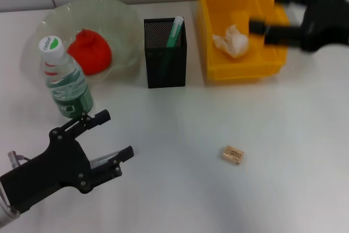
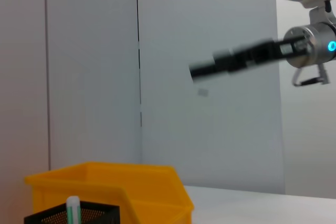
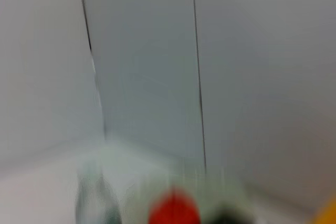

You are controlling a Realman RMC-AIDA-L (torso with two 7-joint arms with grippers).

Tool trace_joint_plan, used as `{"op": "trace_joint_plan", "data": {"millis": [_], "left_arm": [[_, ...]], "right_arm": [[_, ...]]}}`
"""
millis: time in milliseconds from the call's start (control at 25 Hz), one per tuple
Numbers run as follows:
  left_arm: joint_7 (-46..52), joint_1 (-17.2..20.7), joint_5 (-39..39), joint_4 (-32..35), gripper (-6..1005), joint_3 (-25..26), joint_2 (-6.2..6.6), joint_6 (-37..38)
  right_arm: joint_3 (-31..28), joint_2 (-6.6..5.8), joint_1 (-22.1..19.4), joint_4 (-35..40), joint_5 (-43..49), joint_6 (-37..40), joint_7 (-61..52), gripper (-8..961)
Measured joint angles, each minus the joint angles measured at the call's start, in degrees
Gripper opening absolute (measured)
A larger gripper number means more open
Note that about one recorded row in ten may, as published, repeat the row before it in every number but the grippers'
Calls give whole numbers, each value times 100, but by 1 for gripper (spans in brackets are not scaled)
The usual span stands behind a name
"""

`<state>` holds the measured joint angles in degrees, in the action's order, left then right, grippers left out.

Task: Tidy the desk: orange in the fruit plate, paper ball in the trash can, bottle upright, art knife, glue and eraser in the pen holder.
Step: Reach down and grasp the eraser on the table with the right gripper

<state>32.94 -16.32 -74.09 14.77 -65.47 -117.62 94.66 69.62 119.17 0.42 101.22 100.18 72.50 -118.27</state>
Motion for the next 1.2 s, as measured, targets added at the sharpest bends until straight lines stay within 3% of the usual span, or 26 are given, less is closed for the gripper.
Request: {"op": "trace_joint_plan", "data": {"millis": [40, 120, 160, 280, 320, 360, 400, 560, 760, 880, 960, 1200], "left_arm": [[0, 12, 0, 0, 732, 0, 3, -6], [-3, 22, 0, -2, 732, 0, 4, -15], [-15, 28, 0, -9, 732, 0, 5, -24], [-43, 61, 0, -18, 731, -24, 3, -61], [-46, 80, 0, -16, 731, -36, -2, -89], [-46, 90, 0, -12, 731, -40, -5, -107], [-47, 104, 0, -7, 731, -47, -10, -132], [-49, 127, -4, -4, 730, -60, -19, -142], [-51, 129, -17, -9, 729, -65, -22, -157], [-52, 129, -18, -9, 729, -69, -25, -162], [-52, 129, -18, -5, 728, -73, -32, -166], [-52, 129, -18, -2, 727, -72, -33, -168]], "right_arm": [[3, 3, 148, 258, 730, 243, -715, 783], [8, -2, 467, 567, 1674, 686, -1628, 797], [-32, -15, 855, 751, 2342, 1275, -2248, 803], [-103, -22, 1534, 811, 3066, 2258, -2788, 824], [-114, -22, 1772, 760, 3278, 2539, -2896, 823], [-91, -6, 2368, 524, 3825, 3152, -3100, 822], [-91, -6, 2368, 524, 3825, 3152, -3100, 821], [187, 2, 3314, -359, 4652, 3634, -3286, 818], [684, 12, 3890, -1312, 5066, 3439, -3346, 819], [966, 23, 4021, -1617, 5097, 3314, -3417, 818], [1481, 31, 4117, -1873, 5139, 3161, -3566, 817], [2248, 40, 4146, -1976, 5176, 2968, -3750, 815]]}}
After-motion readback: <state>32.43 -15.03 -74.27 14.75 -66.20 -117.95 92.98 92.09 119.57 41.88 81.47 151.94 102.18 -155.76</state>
